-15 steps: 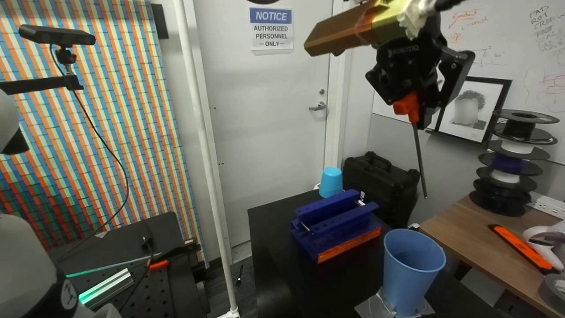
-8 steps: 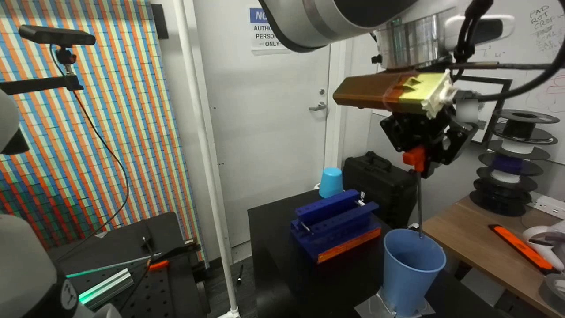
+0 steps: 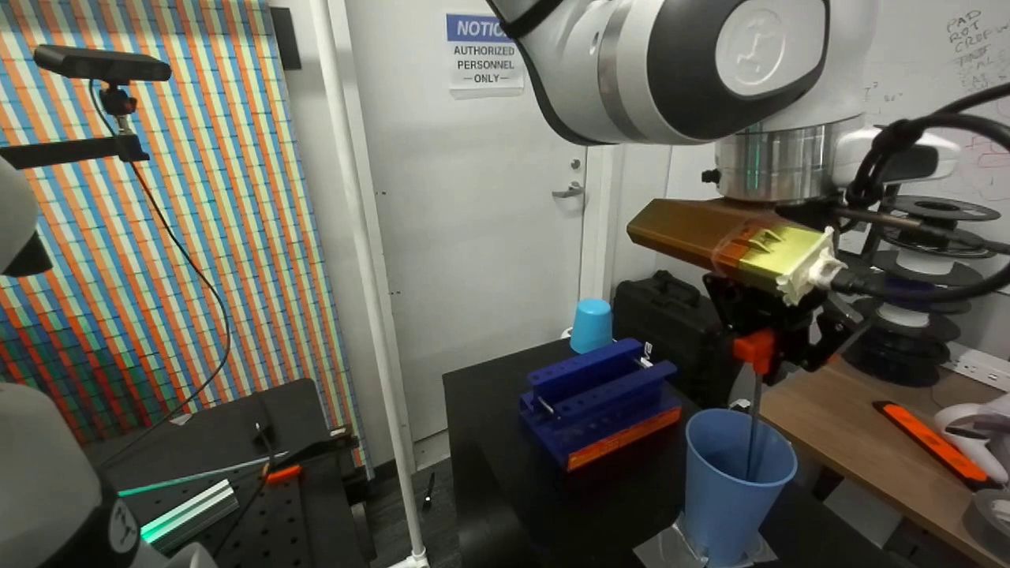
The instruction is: Put the red object on the blue rack in the cup
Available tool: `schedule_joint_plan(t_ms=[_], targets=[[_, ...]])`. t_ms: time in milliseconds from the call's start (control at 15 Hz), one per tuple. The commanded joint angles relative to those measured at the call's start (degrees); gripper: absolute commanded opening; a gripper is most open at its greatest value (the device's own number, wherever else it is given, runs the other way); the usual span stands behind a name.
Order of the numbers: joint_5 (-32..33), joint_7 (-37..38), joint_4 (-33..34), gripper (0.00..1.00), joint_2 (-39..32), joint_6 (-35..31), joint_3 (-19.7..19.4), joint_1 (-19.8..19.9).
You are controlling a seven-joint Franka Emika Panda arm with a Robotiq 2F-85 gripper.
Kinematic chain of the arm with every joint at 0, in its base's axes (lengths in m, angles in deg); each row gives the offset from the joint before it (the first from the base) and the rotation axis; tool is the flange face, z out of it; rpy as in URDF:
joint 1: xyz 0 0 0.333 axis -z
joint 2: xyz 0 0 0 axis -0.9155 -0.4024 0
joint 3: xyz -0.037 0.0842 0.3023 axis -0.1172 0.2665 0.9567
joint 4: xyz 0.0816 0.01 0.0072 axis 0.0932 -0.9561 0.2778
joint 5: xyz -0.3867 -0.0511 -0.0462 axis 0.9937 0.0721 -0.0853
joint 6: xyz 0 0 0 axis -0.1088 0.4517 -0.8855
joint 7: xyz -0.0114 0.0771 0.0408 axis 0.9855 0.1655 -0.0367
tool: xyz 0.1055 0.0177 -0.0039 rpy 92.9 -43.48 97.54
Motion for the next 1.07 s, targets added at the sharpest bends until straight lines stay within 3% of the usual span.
schedule_joint_plan(t_ms=[0,133,667,1000], targets=[[-2.96,0.27,2.39,0.34,-0.70,2.82,0.19,0.14],[-3.88,-0.08,1.15,0.38,1.86,4.13,0.66,-0.25],[-6.37,-3.82,-12.68,1.00,23.17,9.25,4.34,-4.08],[-9.15,-10.97,-24.01,1.00,39.33,21.02,4.91,-9.59]])
